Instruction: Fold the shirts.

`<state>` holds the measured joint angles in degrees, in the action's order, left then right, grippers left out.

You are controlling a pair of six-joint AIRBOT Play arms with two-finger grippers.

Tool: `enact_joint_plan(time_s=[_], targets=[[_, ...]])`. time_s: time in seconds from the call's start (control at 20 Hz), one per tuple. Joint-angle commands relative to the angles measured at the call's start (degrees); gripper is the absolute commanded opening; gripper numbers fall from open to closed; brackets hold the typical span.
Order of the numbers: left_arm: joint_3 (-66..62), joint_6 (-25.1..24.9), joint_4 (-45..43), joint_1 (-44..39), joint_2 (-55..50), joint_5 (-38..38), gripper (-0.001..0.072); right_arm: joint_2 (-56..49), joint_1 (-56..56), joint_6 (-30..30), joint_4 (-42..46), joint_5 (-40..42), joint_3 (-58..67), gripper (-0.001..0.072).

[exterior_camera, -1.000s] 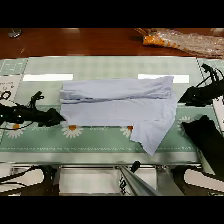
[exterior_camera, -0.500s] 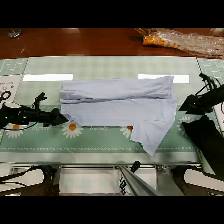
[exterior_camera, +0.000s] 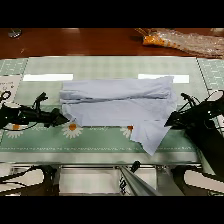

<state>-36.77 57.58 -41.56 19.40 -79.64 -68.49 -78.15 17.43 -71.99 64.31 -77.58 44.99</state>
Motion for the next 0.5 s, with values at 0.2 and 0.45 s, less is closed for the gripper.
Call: enact_joint_plan(time_s=[0.2, 0.45], targets=[[0.0, 0.1, 0.0, 0.0, 0.0, -0.5, 0.0016, 2.2, -1.6, -3.8, -0.9, 7.1, -4.5, 0.0336], [-1.3, -0.1, 0.0, 0.0, 0.0, 0.3, 0.0016, 3.4, -1.6, -3.0, -1.3, 7.5, -5.8, 0.0040]])
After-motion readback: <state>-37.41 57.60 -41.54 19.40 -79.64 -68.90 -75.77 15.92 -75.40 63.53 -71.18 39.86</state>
